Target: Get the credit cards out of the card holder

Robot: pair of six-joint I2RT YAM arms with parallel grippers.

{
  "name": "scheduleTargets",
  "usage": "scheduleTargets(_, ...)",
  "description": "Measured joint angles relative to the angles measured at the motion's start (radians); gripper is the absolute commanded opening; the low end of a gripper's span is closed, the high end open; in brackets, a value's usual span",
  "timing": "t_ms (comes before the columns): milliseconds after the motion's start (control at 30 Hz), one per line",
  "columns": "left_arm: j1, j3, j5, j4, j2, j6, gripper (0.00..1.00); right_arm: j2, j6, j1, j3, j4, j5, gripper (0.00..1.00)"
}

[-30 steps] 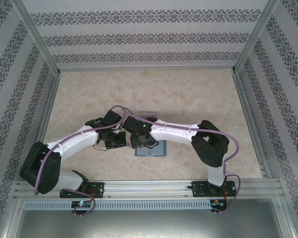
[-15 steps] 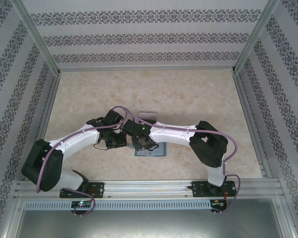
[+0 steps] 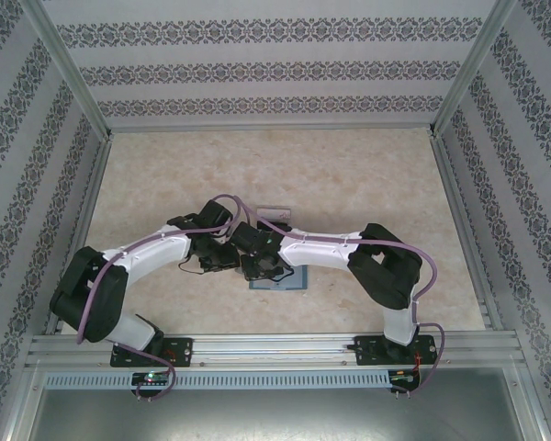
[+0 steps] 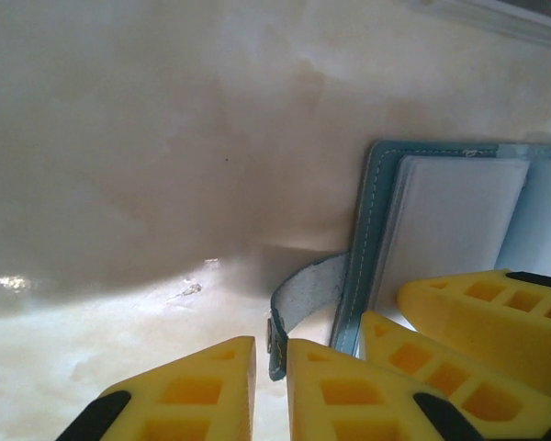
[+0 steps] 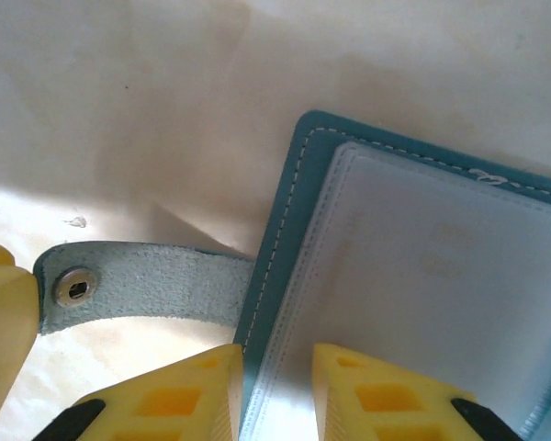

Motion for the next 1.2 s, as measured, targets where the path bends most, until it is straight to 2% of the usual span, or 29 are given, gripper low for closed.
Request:
scheduleTargets(267,0.0,-0.002,0.026,0.038,0.023,0.0,0.25,-0.004,0.019,-0.011,-0.018,0.032,-0.026,0.28)
scheduleTargets(533,0.006,-0.018,0.015,0.047,0.016,-0.004,0.37,-0.006,0.026,-0.017,-0.024,0.037,-0.035,0.27)
scheduleTargets(833,0.006,-0.027,0.011,0.055,-0.043,-0.008,0.36,-0.008,0.026,-0.018,-0.024,0.043,-0.037,0.27)
scheduleTargets(1033,0.007,-0.032,0.013,0.059,-0.051,-0.011,0.43,-0.008,0.026,-0.018,-0.025,0.043,-0.039,0.27)
scheduleTargets(1200,0.013,-0.033,0.035,0.076,-0.02,-0.011,0.33,-0.008,0.026,-0.024,-0.027,0.043,-0.048,0.26)
